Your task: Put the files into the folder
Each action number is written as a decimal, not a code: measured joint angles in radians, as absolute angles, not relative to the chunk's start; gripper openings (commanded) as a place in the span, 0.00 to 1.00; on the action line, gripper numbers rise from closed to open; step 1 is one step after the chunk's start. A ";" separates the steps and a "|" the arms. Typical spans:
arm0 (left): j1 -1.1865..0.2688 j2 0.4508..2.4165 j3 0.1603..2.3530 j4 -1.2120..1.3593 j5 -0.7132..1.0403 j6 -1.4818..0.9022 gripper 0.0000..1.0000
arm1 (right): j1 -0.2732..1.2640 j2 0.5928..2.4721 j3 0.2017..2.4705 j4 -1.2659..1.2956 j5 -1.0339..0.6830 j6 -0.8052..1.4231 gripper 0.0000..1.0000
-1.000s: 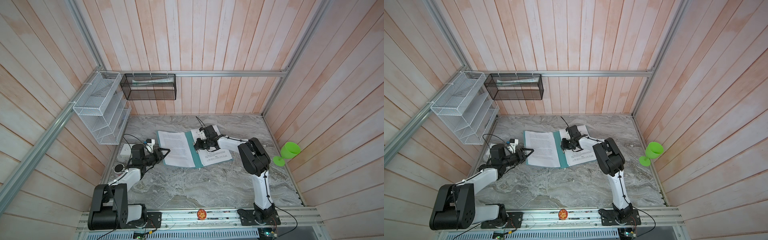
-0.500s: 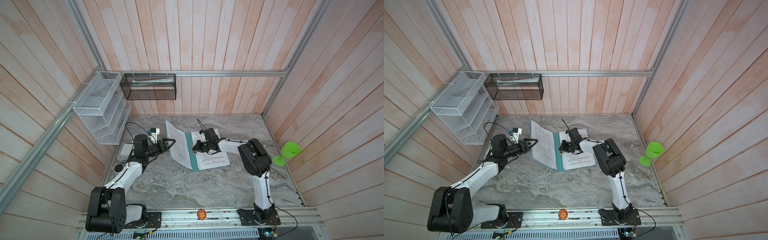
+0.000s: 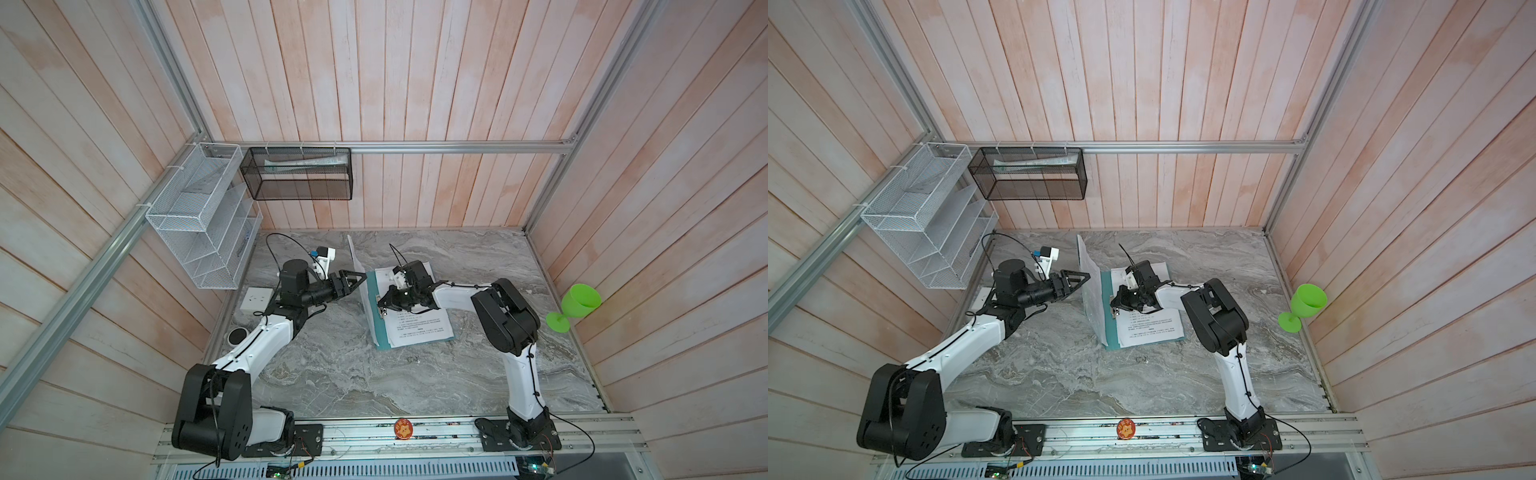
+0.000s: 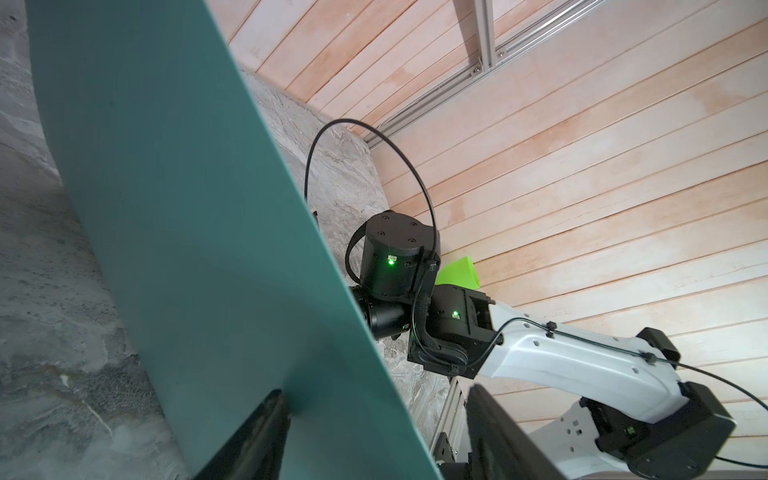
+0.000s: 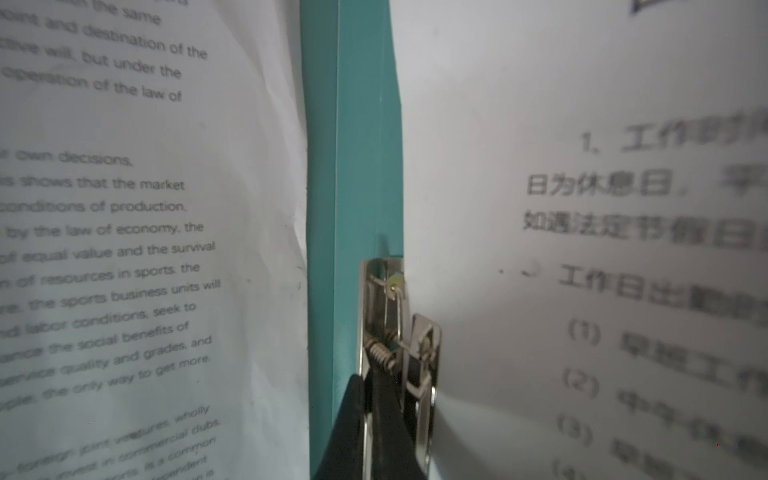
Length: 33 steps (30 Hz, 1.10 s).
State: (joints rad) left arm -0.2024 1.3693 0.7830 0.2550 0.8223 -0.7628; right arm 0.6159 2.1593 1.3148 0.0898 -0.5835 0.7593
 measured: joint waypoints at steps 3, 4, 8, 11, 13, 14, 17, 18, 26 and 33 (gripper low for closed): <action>-0.235 1.411 0.812 0.264 0.822 -0.776 0.71 | 0.614 2.165 1.309 0.116 -0.603 0.782 0.08; -0.250 1.425 0.829 0.267 0.820 -0.779 0.71 | 0.614 2.168 1.308 0.125 -0.608 0.790 0.08; -0.318 1.477 0.892 0.286 0.803 -0.783 0.71 | 0.615 2.173 1.294 0.164 -0.633 0.824 0.12; -0.354 1.519 0.924 0.300 0.800 -0.789 0.72 | 0.614 2.172 1.271 0.208 -0.650 0.851 0.17; -0.368 1.536 0.930 0.307 0.794 -0.795 0.72 | 0.612 2.164 1.252 0.237 -0.656 0.868 0.19; -0.373 1.541 0.930 0.307 0.789 -0.797 0.72 | 0.608 2.156 1.237 0.250 -0.659 0.874 0.20; -0.381 1.547 0.934 0.303 0.776 -0.798 0.72 | 0.593 2.121 1.186 0.265 -0.672 0.894 0.21; -0.382 1.547 0.936 0.302 0.776 -0.798 0.72 | 0.585 2.110 1.173 0.265 -0.673 0.898 0.21; -0.385 1.554 0.959 0.299 0.756 -0.797 0.72 | 0.508 2.000 1.061 0.261 -0.673 0.917 0.22; -0.397 1.613 0.995 0.299 0.754 -0.789 0.72 | 0.410 1.857 0.939 0.233 -0.651 0.906 0.23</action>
State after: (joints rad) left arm -0.3969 1.6135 0.9947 0.2993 0.7540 -0.7891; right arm 0.4103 1.8572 0.9390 0.2325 -0.6510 0.9058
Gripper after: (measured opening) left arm 0.718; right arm 0.227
